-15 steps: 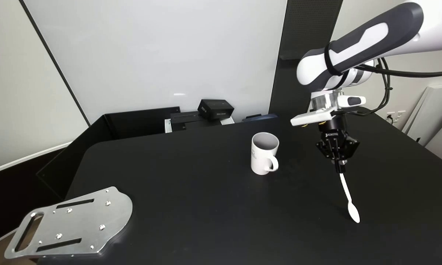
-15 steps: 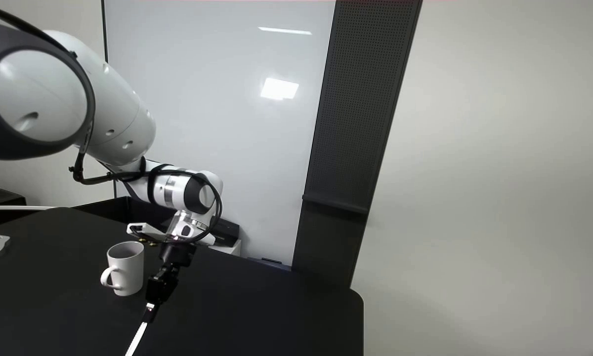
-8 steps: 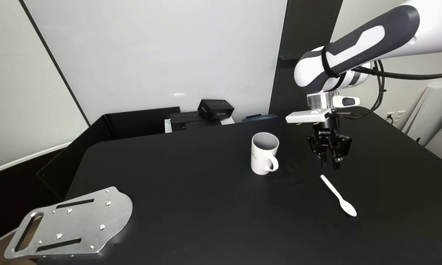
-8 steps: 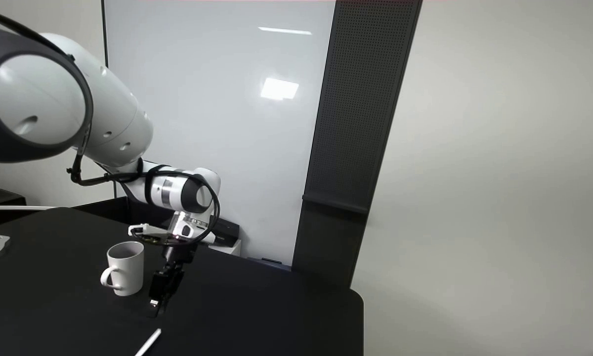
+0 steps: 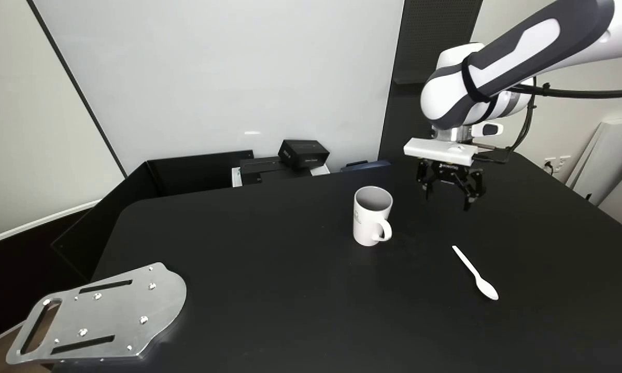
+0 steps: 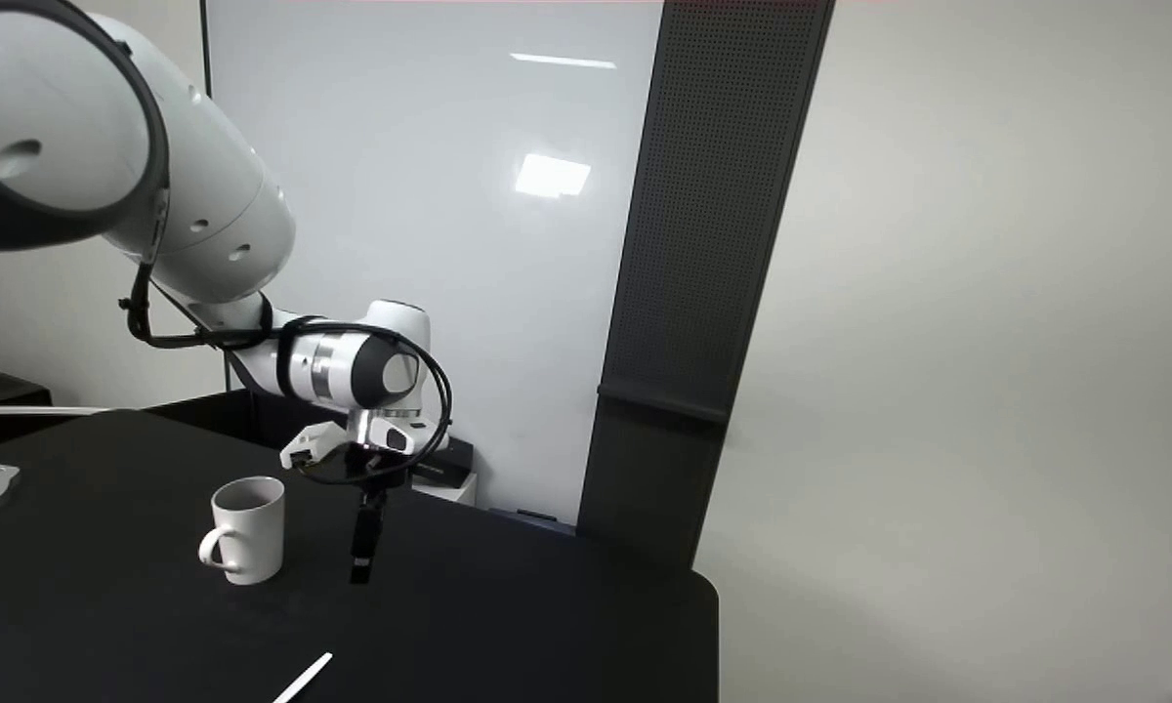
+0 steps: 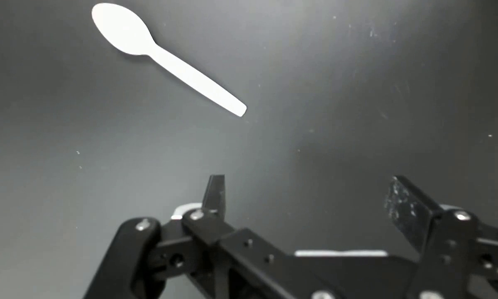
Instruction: Put the spoon in the mug, put it back on the table, then put it in the mug again
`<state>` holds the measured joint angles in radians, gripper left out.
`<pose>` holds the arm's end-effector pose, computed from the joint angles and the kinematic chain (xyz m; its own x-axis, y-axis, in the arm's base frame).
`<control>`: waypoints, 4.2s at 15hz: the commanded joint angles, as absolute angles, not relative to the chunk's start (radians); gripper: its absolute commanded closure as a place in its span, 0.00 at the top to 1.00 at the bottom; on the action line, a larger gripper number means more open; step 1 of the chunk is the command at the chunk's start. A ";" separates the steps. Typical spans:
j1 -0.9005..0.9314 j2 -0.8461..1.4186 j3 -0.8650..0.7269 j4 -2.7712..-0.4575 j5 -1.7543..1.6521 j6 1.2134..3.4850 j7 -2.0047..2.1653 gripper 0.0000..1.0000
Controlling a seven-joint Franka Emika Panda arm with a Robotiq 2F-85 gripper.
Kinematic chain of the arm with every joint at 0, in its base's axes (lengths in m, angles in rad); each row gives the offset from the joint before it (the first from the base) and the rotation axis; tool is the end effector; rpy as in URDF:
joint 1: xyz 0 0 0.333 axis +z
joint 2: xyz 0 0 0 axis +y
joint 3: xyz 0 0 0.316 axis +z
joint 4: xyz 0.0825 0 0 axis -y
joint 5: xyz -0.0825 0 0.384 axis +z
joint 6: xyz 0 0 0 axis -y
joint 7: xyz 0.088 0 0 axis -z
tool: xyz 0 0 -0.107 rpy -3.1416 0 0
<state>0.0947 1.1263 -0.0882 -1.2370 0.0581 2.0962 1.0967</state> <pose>0.7062 0.0206 0.0542 0.4545 -0.8868 -0.0842 -0.8521 -0.4604 0.2489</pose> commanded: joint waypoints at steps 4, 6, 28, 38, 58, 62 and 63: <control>0.072 0.928 -0.075 -1.576 0.030 2.355 0.715 1.00; 0.054 0.876 -0.075 -1.669 0.032 2.401 0.574 1.00; 0.134 0.705 -0.040 -2.168 0.129 2.862 0.258 1.00; 0.115 0.742 -0.036 -2.119 0.114 2.848 0.216 1.00; 0.115 0.850 -0.034 -2.076 0.095 2.868 0.181 1.00; 0.117 0.879 -0.035 -2.051 0.091 2.859 0.182 1.00; 0.116 0.885 -0.034 -2.045 0.092 2.858 0.182 1.00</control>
